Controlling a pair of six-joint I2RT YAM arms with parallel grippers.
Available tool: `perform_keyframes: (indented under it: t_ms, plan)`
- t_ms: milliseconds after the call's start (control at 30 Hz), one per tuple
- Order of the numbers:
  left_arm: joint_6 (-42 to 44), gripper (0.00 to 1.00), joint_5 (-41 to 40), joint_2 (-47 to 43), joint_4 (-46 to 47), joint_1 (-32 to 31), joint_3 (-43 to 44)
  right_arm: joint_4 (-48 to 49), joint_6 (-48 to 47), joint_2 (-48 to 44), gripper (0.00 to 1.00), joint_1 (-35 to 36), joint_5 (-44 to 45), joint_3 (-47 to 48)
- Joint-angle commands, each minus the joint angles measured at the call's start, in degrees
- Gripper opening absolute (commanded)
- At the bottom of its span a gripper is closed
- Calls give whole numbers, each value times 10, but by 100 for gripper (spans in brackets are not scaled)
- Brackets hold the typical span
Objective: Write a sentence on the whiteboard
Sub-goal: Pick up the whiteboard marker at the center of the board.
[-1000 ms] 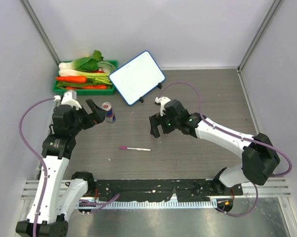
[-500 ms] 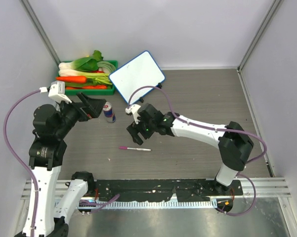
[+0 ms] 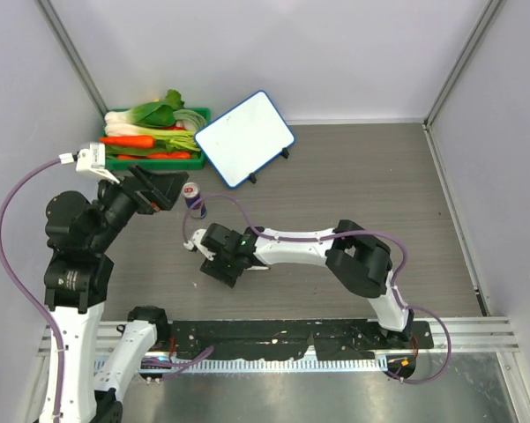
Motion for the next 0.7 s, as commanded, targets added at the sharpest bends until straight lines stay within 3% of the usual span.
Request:
perform_keyframes:
  t_ms: [0,133,200,400,667]
  plan:
    - [-6,100,15,3,31,2,-7,-25,-15,24,62,2,64,35]
    - [2,100,14,4,27,1,-6,-36,-17,44,47,1,60,43]
    - [6,100,12,3,22,2,-3,-45,-16,54,45,-2,53,47]
    - [16,100,13,5,7,1,6,-57,-8,70,2,-30,15,49]
    - [24,100,25,17,-27,2,4,36,103,-39,1,-134,-101,-12]
